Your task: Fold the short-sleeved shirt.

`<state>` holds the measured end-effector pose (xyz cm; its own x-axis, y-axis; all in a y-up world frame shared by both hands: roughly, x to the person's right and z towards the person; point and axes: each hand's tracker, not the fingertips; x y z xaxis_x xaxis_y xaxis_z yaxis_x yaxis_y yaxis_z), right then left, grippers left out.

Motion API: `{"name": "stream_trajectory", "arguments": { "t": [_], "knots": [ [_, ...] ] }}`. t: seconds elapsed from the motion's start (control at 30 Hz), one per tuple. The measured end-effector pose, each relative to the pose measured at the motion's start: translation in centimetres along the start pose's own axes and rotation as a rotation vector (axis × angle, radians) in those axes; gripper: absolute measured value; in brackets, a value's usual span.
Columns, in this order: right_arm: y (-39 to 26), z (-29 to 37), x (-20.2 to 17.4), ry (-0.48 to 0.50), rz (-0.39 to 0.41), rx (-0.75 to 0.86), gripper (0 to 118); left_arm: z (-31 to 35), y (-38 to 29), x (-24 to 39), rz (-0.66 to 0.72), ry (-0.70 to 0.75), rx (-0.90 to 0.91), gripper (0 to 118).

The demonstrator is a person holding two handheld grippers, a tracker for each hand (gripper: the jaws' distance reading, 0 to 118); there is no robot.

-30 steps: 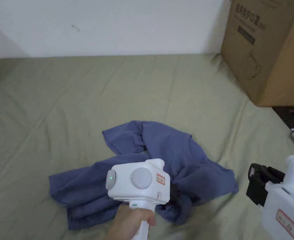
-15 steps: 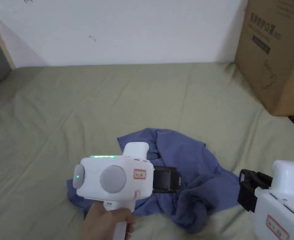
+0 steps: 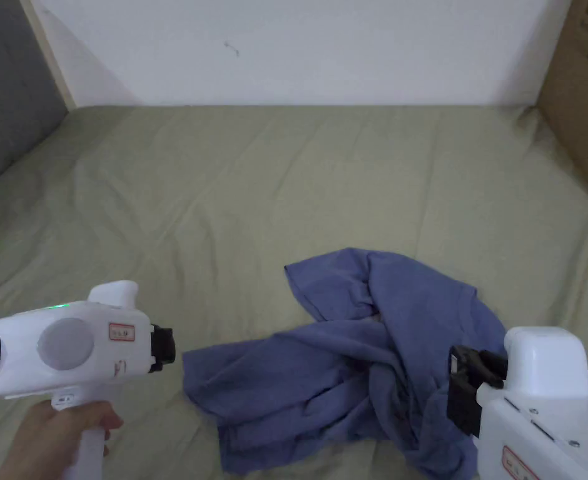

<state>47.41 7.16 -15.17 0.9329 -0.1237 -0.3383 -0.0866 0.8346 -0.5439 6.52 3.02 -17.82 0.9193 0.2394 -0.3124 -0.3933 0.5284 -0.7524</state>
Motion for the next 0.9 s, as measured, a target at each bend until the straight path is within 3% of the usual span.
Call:
{"name": "stream_trajectory", "arguments": {
  "t": [0.07, 0.1, 0.17, 0.2, 0.23, 0.4, 0.43, 0.5, 0.57, 0.6, 0.63, 0.77, 0.9],
  "knots": [
    [0.2, -1.1, -0.5, 0.008, 0.007, -0.014, 0, -1.4, 0.9, -0.1, -0.002, 0.010, -0.020, 0],
    [0.3, -1.6, -0.8, 0.011, 0.011, -0.019, 0, -2.4, 1.3, -0.2, 0.001, 0.024, -0.035, 8],
    [0.5, -2.5, -1.1, 0.019, 0.017, -0.032, 0, -4.0, 1.9, -0.1, 0.017, 0.021, -0.082, 71],
    [0.6, -3.0, -1.2, 0.022, 0.020, -0.039, 0, -5.0, 2.0, 0.0, 0.029, -0.004, -0.100, 92],
    [0.7, -3.4, -1.3, 0.025, 0.023, -0.048, 0, -5.7, 2.2, 0.2, 0.032, -0.011, -0.113, 99],
    [0.4, -4.8, -1.4, 0.026, 0.030, -0.079, 0, -10.0, 2.0, 0.9, 0.014, 0.027, -0.173, 98],
    [0.4, -5.0, -1.4, 0.026, 0.031, -0.085, 0, -10.5, 1.4, 1.2, -0.004, 0.047, -0.205, 91],
    [0.2, -5.2, -1.3, 0.022, 0.037, -0.094, 0, -10.4, 0.5, 3.1, -0.144, 0.198, -0.157, 68],
    [0.1, -5.5, -1.0, 0.018, 0.037, -0.103, 0, -9.7, -0.6, 4.6, -0.247, 0.171, -0.108, 36],
    [0.1, -5.7, -0.8, 0.014, 0.032, -0.108, 0, -9.6, -0.8, 5.2, -0.226, 0.166, -0.118, 15],
    [0.0, -5.8, -0.6, 0.010, 0.024, -0.112, 0, -9.8, -0.7, 5.8, -0.224, 0.186, -0.114, 2],
    [0.5, -5.9, 0.4, 0.022, -0.001, -0.113, 0, -10.4, -0.7, 6.9, -0.294, 0.246, -0.128, 2],
    [3.1, -7.5, 2.0, 0.059, 0.040, -0.106, 0, -8.1, 0.2, 5.8, -0.198, 0.173, -0.095, 2]
  ]
}}
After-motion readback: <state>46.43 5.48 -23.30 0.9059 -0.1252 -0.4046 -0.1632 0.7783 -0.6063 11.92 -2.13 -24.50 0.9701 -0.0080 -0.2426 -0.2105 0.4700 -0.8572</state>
